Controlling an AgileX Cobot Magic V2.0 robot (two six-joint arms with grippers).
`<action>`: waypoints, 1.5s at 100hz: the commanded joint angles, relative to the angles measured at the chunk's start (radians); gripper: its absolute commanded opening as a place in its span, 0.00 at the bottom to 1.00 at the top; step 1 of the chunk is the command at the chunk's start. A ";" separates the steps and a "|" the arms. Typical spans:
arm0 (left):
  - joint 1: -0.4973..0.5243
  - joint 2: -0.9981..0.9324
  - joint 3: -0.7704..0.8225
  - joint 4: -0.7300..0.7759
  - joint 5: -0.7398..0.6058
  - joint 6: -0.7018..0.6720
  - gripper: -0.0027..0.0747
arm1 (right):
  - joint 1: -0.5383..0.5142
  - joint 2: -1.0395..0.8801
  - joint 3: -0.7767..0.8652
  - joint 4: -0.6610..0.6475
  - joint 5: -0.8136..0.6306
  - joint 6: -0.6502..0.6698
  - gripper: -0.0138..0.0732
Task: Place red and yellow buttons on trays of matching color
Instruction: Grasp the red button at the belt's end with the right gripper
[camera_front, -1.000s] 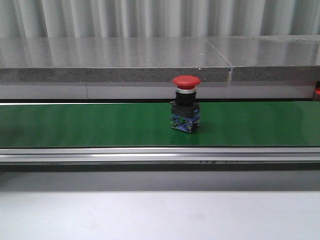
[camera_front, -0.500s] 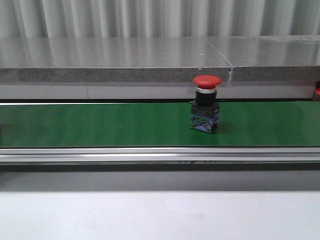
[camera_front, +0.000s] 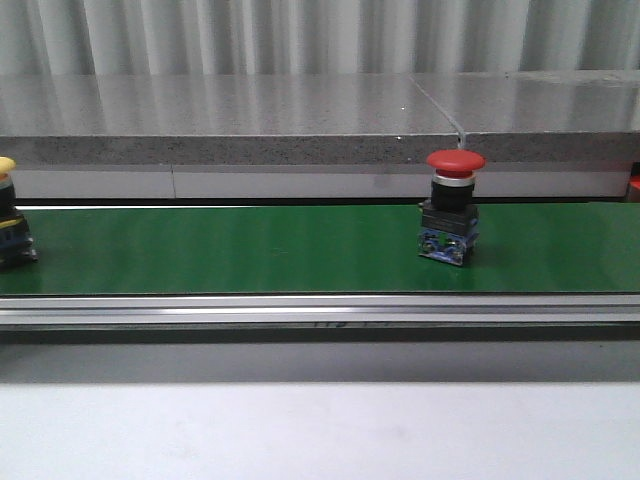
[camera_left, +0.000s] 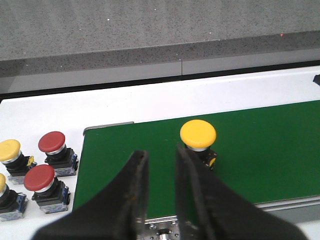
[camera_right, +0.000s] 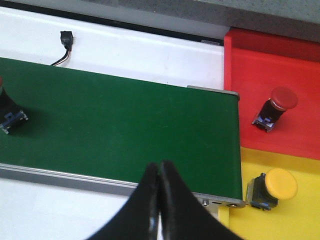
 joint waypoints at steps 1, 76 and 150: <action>-0.009 -0.001 -0.024 -0.019 -0.089 0.004 0.01 | 0.000 -0.004 -0.023 0.003 -0.066 -0.009 0.08; -0.009 -0.001 -0.024 -0.019 -0.095 0.004 0.01 | 0.001 0.050 -0.030 0.093 0.039 -0.020 0.89; -0.009 0.001 -0.023 -0.021 -0.095 0.004 0.01 | 0.212 0.698 -0.317 0.147 0.020 -0.113 0.89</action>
